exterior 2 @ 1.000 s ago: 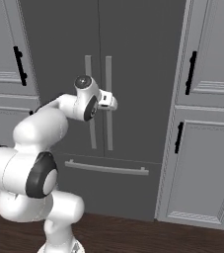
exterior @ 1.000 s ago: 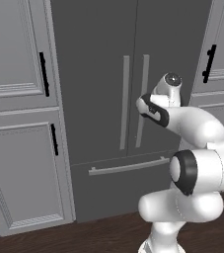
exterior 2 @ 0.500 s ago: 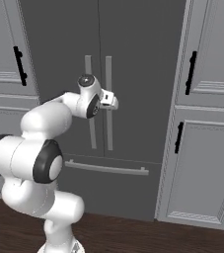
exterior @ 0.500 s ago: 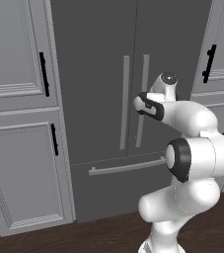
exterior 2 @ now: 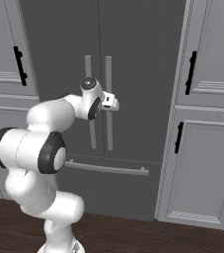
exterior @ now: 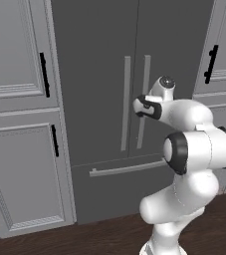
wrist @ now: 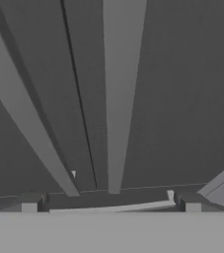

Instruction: Grab a lemon wedge from the fridge and one ice cube from the ice bowl, and put them in the glass of lemonade.

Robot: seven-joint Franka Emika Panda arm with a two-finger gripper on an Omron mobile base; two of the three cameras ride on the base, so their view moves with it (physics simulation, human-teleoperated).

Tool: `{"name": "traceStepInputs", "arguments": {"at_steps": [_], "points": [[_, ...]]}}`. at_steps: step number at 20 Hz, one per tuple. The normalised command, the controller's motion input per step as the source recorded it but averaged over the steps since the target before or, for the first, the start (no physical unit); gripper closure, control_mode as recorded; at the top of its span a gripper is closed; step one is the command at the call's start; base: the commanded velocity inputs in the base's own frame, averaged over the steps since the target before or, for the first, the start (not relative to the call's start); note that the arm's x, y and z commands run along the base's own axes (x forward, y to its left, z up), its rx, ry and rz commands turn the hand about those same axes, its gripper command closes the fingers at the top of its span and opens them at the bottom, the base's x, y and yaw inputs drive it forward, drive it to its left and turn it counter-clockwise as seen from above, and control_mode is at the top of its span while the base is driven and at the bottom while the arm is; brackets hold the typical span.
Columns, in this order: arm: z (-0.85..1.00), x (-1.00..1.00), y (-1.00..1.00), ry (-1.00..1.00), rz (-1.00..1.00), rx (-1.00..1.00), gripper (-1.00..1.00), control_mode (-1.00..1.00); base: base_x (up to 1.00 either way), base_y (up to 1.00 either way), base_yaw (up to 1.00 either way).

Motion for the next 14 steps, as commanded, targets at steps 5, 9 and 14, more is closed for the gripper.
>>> {"name": "traceStepInputs", "arguments": {"at_steps": [5, 9, 14], "points": [[-0.16, 0.32, 0.0, 0.0, 0.0, 0.01, -1.0, -1.0, 0.0, 0.0, 0.0], [-0.24, 0.34, 0.0, 0.0, 0.0, 0.04, -1.0, -1.0, 0.0, 0.0, 0.0], [-0.04, 0.15, -0.16, 0.0, 0.0, 0.02, -1.0, -1.0, 0.0, 0.0, 0.0]]}}
